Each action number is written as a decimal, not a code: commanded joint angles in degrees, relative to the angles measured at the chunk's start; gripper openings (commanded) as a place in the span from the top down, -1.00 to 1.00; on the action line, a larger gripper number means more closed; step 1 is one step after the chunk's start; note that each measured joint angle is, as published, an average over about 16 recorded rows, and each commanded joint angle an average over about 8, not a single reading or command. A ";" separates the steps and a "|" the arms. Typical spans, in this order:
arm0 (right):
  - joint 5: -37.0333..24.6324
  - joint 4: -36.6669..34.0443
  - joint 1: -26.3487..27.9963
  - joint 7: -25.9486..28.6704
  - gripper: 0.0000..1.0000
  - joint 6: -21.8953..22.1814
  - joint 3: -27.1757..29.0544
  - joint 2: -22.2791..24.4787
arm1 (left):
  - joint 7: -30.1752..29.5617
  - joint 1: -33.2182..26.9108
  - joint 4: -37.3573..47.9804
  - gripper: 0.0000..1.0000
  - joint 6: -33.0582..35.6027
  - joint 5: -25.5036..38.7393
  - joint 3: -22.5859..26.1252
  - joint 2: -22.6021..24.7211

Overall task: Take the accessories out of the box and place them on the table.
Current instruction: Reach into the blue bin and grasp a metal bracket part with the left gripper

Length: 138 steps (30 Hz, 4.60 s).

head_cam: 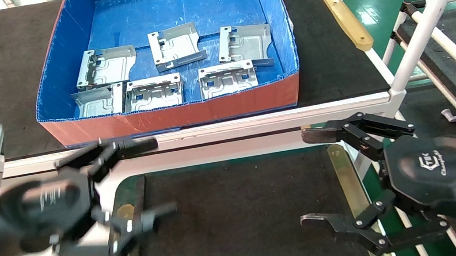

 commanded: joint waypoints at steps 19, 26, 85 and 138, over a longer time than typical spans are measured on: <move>0.00 0.00 0.00 0.00 -1.00 0.00 0.00 0.00 | -11.90 -12.65 2.20 -1.00 -21.68 16.98 6.47 9.53; 0.00 0.00 0.00 0.00 -1.00 0.00 0.00 0.00 | -14.00 -15.94 5.81 -1.00 -26.29 23.36 9.65 13.45; 0.00 0.00 0.00 0.00 -0.75 0.00 0.00 0.00 | 9.55 -39.33 62.60 -1.00 -40.68 33.17 12.04 38.56; 0.01 -0.02 -0.02 0.00 1.00 0.01 0.00 0.01 | 9.91 -39.47 63.10 1.00 -40.40 33.00 11.94 38.62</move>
